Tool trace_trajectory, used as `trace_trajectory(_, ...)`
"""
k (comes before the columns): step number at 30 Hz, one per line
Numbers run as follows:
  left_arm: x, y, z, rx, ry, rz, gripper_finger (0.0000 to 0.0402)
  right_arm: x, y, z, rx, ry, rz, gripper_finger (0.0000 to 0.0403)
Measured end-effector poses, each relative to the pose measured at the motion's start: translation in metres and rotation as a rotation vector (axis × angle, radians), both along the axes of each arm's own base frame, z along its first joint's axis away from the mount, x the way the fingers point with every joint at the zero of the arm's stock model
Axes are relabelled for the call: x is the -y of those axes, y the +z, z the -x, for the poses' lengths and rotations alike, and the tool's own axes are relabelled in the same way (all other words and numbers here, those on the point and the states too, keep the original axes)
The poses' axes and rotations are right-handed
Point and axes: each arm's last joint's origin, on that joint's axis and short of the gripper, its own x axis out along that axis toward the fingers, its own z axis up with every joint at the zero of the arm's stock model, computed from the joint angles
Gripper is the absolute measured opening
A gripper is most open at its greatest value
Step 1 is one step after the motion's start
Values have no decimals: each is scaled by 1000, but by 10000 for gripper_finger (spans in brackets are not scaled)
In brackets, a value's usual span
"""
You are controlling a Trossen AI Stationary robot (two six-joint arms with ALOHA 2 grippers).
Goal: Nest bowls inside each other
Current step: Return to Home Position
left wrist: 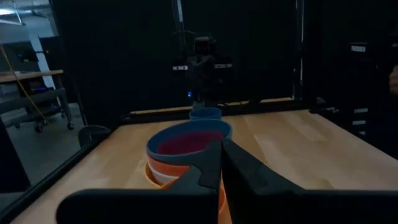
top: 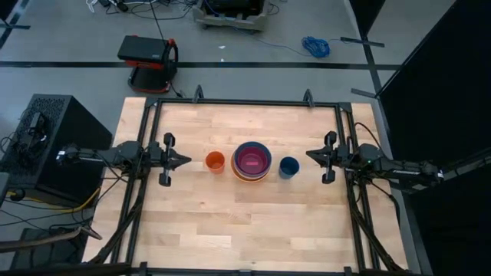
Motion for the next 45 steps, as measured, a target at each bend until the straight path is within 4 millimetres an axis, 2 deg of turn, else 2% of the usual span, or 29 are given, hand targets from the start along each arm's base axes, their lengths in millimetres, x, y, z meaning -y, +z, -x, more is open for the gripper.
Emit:
trace_trajectory(24, 0, 2, 0, 28, -22, 59, 4, 3, -7, 0, -65, -78, -14, 0)
trace_trajectory(45, 0, 2, 0, 25, -22, 54, 5, 3, -7, 0, -68, -80, -13, 0)
